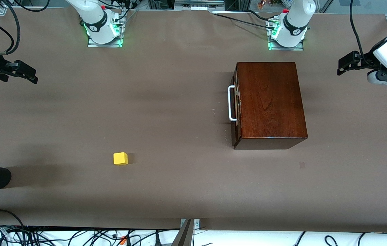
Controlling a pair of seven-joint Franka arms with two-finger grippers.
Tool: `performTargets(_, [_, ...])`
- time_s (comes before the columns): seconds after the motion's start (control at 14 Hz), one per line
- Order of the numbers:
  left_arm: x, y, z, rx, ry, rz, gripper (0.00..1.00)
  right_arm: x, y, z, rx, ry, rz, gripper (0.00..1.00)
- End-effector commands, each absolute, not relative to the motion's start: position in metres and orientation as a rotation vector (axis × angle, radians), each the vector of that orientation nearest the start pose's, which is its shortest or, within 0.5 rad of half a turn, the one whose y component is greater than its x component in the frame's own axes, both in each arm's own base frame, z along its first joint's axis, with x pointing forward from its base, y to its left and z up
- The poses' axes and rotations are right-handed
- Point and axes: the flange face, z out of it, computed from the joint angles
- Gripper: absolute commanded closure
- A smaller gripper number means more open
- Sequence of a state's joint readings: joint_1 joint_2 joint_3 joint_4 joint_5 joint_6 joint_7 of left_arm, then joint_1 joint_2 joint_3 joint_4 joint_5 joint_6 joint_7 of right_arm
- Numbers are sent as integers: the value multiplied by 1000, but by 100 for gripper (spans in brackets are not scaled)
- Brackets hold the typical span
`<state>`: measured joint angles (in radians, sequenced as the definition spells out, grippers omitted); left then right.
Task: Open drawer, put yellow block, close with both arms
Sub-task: 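Move the left gripper toward the wooden box's drawer handle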
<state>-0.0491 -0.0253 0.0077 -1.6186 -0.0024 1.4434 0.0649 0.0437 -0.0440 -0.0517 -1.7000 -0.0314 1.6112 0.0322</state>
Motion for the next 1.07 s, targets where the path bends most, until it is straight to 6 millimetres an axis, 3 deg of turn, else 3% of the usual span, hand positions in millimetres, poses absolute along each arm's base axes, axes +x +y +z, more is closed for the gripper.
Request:
performTargets(0.0, [538,-26,601,-3140,177,275,0,543,-8,597,-3151,62,53,0])
performTargets(0.14, [539,-26,598,-3139,180,285,0,543,-8,597,-3151,59,53,0])
performTargets(0.29, [542,-43,586,-3134,208,322,0,543,-8,597,-3151,62,53,0])
performTargets(0.43, [550,-80,566,-3117,289,362,0,543,-8,597,-3151,62,53,0])
performTargets(0.71, [555,-161,541,-3117,245,317,0,543,-8,597,-3151,62,53,0])
performTargets(1.0, [548,-247,513,-3127,125,280,0,543,-8,597,-3151,62,53,0])
